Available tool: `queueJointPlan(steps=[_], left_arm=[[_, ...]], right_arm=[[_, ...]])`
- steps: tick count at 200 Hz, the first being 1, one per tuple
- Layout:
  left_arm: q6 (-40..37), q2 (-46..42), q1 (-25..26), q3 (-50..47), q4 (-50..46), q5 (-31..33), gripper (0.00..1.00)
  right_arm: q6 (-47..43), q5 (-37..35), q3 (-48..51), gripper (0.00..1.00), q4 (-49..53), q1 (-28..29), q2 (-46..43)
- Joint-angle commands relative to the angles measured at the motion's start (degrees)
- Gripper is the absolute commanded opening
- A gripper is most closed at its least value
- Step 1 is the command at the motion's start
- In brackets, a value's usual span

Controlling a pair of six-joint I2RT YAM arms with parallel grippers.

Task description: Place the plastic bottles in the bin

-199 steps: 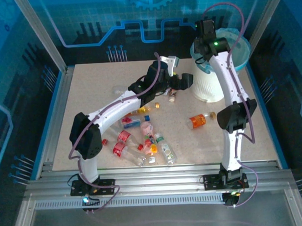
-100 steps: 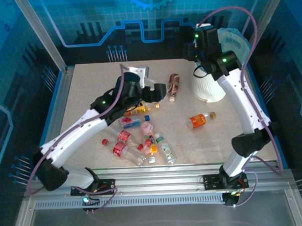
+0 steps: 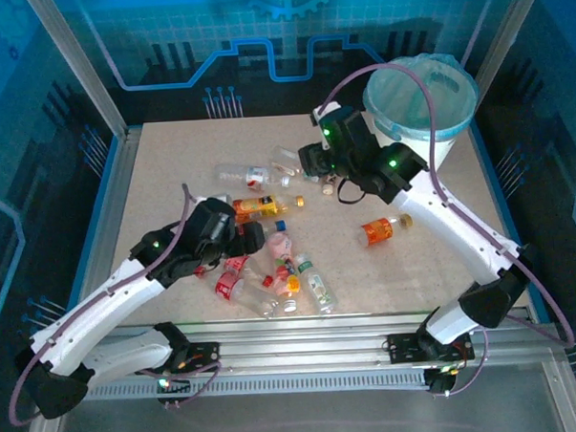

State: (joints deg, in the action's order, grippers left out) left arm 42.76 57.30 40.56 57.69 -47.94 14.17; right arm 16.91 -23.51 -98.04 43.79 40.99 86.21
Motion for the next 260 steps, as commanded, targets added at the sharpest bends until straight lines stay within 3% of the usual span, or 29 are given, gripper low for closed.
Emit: queueJointPlan(steps=[1,144,197,260], left_arm=[[5.76,-2.17,-0.29,-3.46,-6.75,-0.78,0.91],[18.33,-6.05,-0.23,-19.23,-5.62,-5.3,0.92],[23.54,-5.77,-0.29,-26.73,3.68,-11.02,0.93],[26.83,-4.76,-0.56,-31.07,11.63,-11.02,0.92]], right_arm=[[-0.28,-1.64,3.2,0.66,-0.71,0.99,-3.62],[3.33,-1.71,12.76,0.67,-0.02,3.01,-9.76],[3.66,-1.96,14.71,0.67,0.07,3.48,-9.53],[3.05,-1.74,15.07,0.68,-0.99,3.48,-7.73]])
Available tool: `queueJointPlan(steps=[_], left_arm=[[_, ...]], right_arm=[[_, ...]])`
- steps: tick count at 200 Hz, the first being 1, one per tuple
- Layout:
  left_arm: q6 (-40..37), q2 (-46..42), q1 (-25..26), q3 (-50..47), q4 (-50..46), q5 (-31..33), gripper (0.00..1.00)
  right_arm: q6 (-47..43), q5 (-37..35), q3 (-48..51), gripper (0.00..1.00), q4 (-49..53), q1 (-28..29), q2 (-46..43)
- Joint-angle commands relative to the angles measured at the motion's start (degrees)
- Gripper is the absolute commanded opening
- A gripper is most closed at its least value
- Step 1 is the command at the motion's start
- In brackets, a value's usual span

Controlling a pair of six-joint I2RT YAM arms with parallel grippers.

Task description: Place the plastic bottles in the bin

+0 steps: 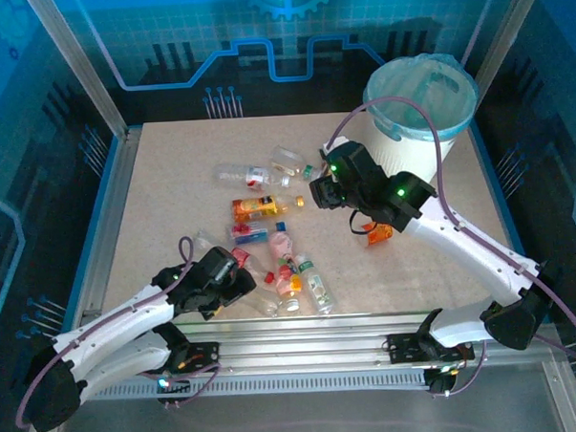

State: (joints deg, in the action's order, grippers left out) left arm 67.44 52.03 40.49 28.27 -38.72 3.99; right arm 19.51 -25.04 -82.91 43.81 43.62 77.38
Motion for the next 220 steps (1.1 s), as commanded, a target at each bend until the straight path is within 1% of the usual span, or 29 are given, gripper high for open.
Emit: queueJointPlan(steps=[1,39,63,79,97,129,145,187,200,220], left_arm=[[2.25,0.52,-0.5,-1.69,2.46,-0.78,0.91],[4.66,-1.49,-1.17,-4.74,4.87,-0.1,0.81],[5.5,-3.06,-1.39,-6.13,6.11,1.11,0.78],[5.42,-3.47,-1.59,-6.68,5.24,2.6,0.75],[4.17,-3.6,-2.24,-6.58,4.32,2.72,0.65],[1.94,-4.17,-2.7,-4.62,0.42,3.47,0.61],[0.46,-5.36,-2.82,-2.85,-2.22,5.43,0.57],[-5.25,-11.78,-2.81,3.72,-8.18,12.48,0.54],[-8.27,-14.25,-2.79,6.21,-9.32,14.67,0.54],[-13.88,-17.48,-2.82,10.58,-9.67,18.22,0.49]], right_arm=[[0.44,-0.2,-0.05,0.68,-1.01,0.86,1.1],[0.15,-0.1,0.03,0.68,-1.01,0.84,1.72],[-0.16,-0.17,0.72,0.69,-1.7,0.71,1.75],[0.13,0.46,0.98,0.69,-2.06,0.75,2.17],[0.38,1.42,0.75,0.69,-1.77,0.75,2.84],[0.8,1.85,0.65,0.69,-1.39,0.82,3.04],[0.9,2.13,0.59,0.69,-1.69,0.77,3.04],[0.46,3.1,-1.13,0.69,-1.78,0.81,2.94],[-0.15,3.44,-1.74,0.69,-2.12,0.83,2.28],[-1.62,5.24,-0.93,0.69,-4.91,0.76,-0.08]])
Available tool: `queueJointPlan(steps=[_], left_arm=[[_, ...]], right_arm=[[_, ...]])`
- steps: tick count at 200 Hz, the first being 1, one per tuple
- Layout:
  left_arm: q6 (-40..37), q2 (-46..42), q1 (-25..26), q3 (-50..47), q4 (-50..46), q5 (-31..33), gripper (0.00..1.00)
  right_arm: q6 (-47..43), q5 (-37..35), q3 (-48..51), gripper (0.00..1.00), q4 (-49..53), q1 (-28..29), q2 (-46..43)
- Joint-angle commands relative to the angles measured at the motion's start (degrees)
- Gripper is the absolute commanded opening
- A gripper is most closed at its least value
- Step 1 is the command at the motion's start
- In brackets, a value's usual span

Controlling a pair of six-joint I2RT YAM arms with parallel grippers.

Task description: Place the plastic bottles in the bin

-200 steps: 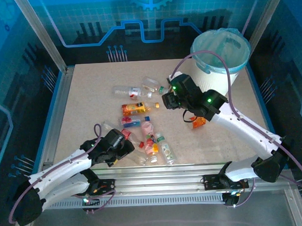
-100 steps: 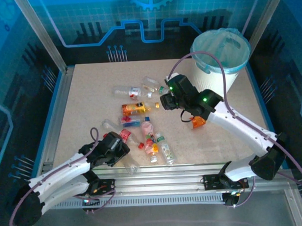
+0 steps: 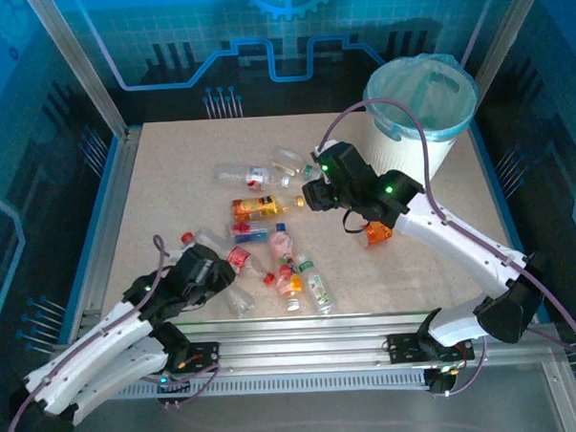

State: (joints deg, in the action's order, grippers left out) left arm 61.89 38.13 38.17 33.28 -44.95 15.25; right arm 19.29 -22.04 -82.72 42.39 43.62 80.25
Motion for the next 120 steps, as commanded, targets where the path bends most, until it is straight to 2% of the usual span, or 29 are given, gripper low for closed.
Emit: queueJointPlan(steps=[1,34,70,120], left_arm=[[-8.56,-3.71,-0.49,5.71,-3.41,7.15,0.49],[-21.89,-2.38,-0.44,15.79,-1.86,10.11,0.46],[-37.31,3.62,-0.23,25.67,0.29,6.71,0.45],[-54.38,7.68,3.1,30.67,9.03,1.2,0.46]], right_arm=[[-1.47,2.39,-0.95,0.69,-3.69,0.77,-3.15],[-4.85,12.47,5.27,0.72,-14.11,-0.24,-10.13],[-8.86,27.72,12.93,0.77,-25.46,-2.33,-17.99],[-12.35,36.75,19.2,0.85,-33.46,-2.92,-27.03]])
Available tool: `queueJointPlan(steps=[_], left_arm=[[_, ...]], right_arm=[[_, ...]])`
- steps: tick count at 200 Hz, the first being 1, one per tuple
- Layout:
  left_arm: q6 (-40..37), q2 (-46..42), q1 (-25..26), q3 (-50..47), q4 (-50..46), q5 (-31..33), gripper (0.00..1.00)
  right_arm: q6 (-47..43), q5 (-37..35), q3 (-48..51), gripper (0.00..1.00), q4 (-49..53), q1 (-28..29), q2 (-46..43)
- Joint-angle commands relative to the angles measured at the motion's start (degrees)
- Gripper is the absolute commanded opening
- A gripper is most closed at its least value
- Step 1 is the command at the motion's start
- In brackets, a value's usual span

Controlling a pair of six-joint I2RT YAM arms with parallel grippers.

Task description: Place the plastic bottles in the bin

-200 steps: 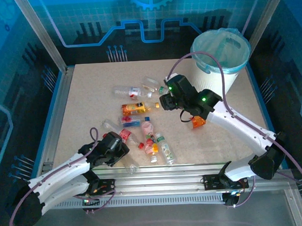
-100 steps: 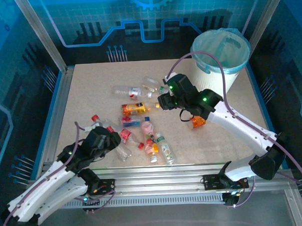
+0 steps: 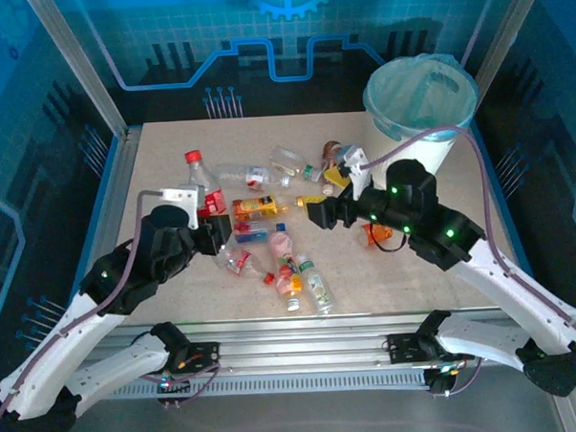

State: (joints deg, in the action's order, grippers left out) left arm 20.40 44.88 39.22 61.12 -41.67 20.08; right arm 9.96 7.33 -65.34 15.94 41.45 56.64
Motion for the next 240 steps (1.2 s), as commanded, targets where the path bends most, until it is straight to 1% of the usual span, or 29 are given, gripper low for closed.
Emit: queueJointPlan(steps=[1,24,42,62,80,95,108,128,160,169,201,240], left_arm=[[-13.22,1.05,2.25,2.89,5.87,-3.64,0.46],[-21.02,3.48,6.93,4.43,9.14,-4.0,0.45],[-26.62,6.32,10.7,6.59,9.6,-3.66,0.45],[-30.21,8.99,13.08,8.2,10.06,-6.05,0.46],[-32.12,9.78,13.42,8.6,10.83,-11.47,0.46],[-33.6,9.72,13.58,7.91,12.0,-16.11,0.46],[-34.35,9.36,13.86,6.95,13.19,-18.5,0.46],[-35.65,8.91,14.08,5.85,14.08,-21.25,0.46],[-37.91,8.83,14.12,5.93,13.7,-25.25,0.46],[-38.69,8.82,14.16,5.94,13.46,-26.12,0.46],[-40.69,8.82,14.13,6.2,12.99,-27.8,0.47],[-41.55,8.78,14.21,6.12,12.14,-29.33,0.47]], right_arm=[[-3.1,7.49,1.85,0.85,-7.04,-0.76,-3.58],[-4.25,9.81,2.62,0.86,-7.22,-0.77,-6.43],[-4.42,11.53,3.34,0.86,-8.13,-0.77,-8.38],[-4.75,12.65,4.48,0.86,-9.66,-0.76,-10.24],[-5.13,12.65,5.38,0.86,-10.74,-0.77,-11.58],[-4.6,10.99,5.66,0.89,-11.02,-0.81,-12.0],[-4.27,10.93,5.66,0.89,-11.09,-0.76,-12.26],[-3.16,12.81,5.4,0.84,-11.82,-0.76,-11.91],[-0.9,17.52,4.21,0.73,-13.06,-0.79,-10.17],[-0.28,18.57,3.92,0.71,-13.62,-0.76,-9.69],[1.55,21.67,2.73,0.66,-15.33,-0.76,-8.02],[1.8,23.57,1.45,0.67,-15.42,-0.76,-6.84]])
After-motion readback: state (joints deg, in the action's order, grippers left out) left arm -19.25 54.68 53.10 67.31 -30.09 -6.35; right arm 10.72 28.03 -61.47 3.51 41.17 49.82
